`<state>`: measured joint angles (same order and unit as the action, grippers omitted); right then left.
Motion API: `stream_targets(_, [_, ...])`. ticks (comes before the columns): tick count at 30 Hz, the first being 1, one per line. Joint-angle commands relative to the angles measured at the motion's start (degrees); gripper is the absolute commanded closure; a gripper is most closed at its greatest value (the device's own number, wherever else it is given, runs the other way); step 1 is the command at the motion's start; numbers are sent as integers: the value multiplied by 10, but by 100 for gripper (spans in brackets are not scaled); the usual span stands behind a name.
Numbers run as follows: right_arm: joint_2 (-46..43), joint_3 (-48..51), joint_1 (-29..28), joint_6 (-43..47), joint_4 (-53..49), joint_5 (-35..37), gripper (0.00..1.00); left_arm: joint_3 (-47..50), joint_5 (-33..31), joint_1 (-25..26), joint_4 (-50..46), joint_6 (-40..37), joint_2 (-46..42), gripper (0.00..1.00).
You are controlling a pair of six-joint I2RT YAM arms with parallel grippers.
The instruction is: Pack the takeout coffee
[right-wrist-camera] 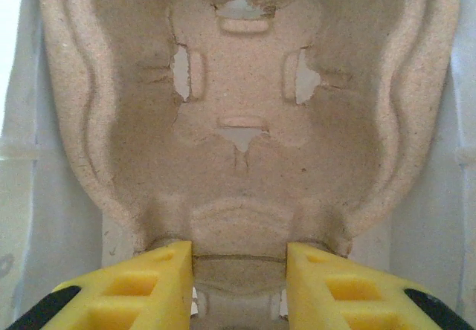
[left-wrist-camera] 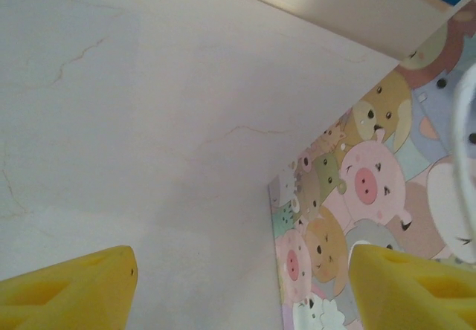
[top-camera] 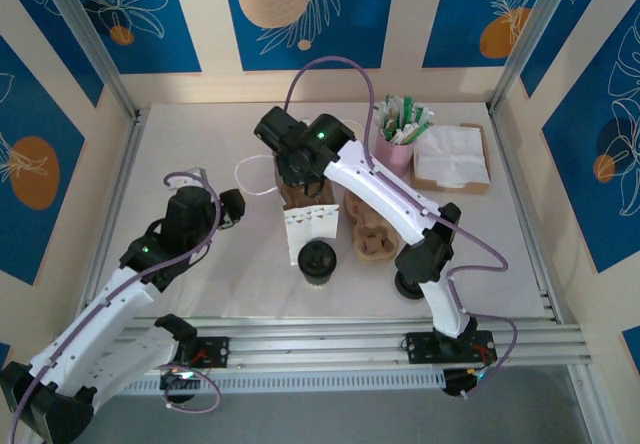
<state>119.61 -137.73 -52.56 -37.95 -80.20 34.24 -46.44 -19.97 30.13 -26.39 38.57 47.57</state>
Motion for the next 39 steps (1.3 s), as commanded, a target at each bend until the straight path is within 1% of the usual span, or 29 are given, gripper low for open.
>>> stream_targets(1, [14,13,6,2,-7,-20,64,-28,-1,-7,-22,-9,-4,25])
stream_targets(4, [15,18,7,2,-9,-24,64,-35,-13,-9,-27,-13,-15,23])
stream_targets(6, [14,19,7,2,-10,-24,64,-49,-8,-16,-31,-24,-18,20])
stream_targets(10, [7,19,5,6,-5,-19,64,-108,15,-36,-57,-58,2,19])
stream_targets(12, [4,19,6,8,-1,-23,64,-137,25,-57,-69,-79,20,18])
stream_targets(15, [4,21,6,11,1,-28,64,-173,67,-95,-72,-97,45,18])
stream_targets(19, [10,31,13,12,-2,-40,64,-215,122,-114,-71,-111,82,18])
stream_targets(21, [15,36,17,15,1,-54,64,-228,153,-119,-67,-116,98,18])
stream_targets(24, [27,31,21,20,-2,-65,64,-246,177,-123,-69,-123,117,18])
stream_targets(27, [32,34,24,20,-1,-70,64,-251,186,-124,-69,-125,126,18])
stream_targets(34, [34,32,30,24,10,-69,62,-227,211,-123,-62,-121,124,18])
stream_targets(39, [30,28,30,35,25,-60,60,-227,212,-124,-91,-137,114,18])
